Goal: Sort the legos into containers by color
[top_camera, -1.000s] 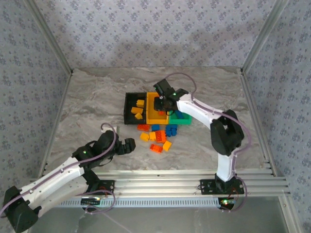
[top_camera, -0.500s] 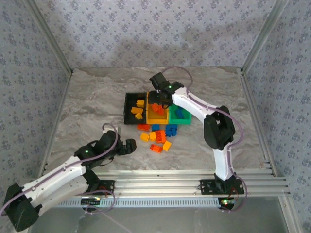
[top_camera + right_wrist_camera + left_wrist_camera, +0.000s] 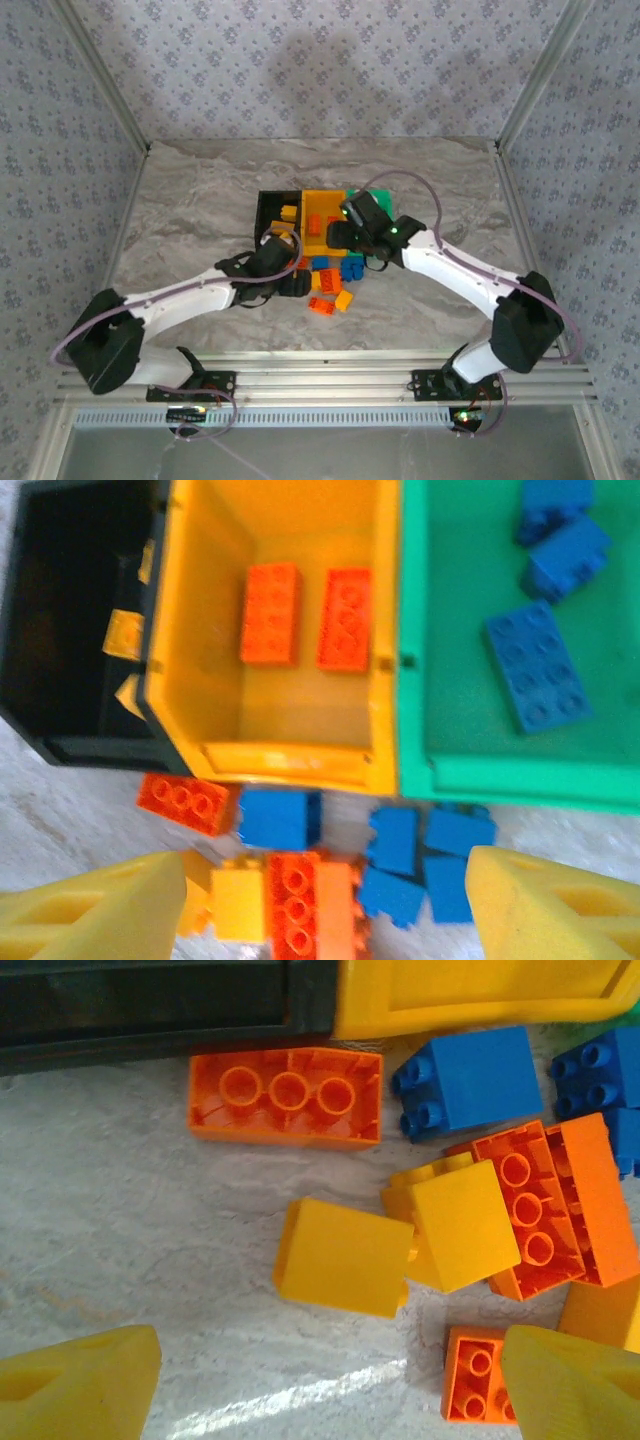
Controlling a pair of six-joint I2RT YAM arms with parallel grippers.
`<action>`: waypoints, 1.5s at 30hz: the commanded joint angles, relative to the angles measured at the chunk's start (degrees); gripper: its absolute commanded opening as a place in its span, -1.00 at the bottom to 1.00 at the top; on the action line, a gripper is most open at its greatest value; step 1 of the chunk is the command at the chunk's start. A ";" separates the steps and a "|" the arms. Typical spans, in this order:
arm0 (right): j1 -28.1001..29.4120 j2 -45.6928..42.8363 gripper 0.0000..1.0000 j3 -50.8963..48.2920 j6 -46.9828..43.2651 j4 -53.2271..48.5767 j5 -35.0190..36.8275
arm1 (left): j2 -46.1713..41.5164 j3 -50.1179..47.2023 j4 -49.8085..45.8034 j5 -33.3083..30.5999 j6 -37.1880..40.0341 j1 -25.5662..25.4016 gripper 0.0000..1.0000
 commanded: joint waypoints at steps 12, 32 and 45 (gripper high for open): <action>-1.20 -10.37 0.56 -7.93 4.34 1.86 2.61 | 11.77 6.37 -2.63 -9.76 6.95 -3.61 0.55; -1.93 -12.98 0.56 -7.85 4.61 0.57 3.48 | 13.57 6.55 -2.56 -9.53 6.37 -4.18 -0.18; -2.49 -13.59 0.57 -9.30 5.13 0.87 3.49 | -0.67 15.10 -10.83 -11.77 8.63 3.69 -0.23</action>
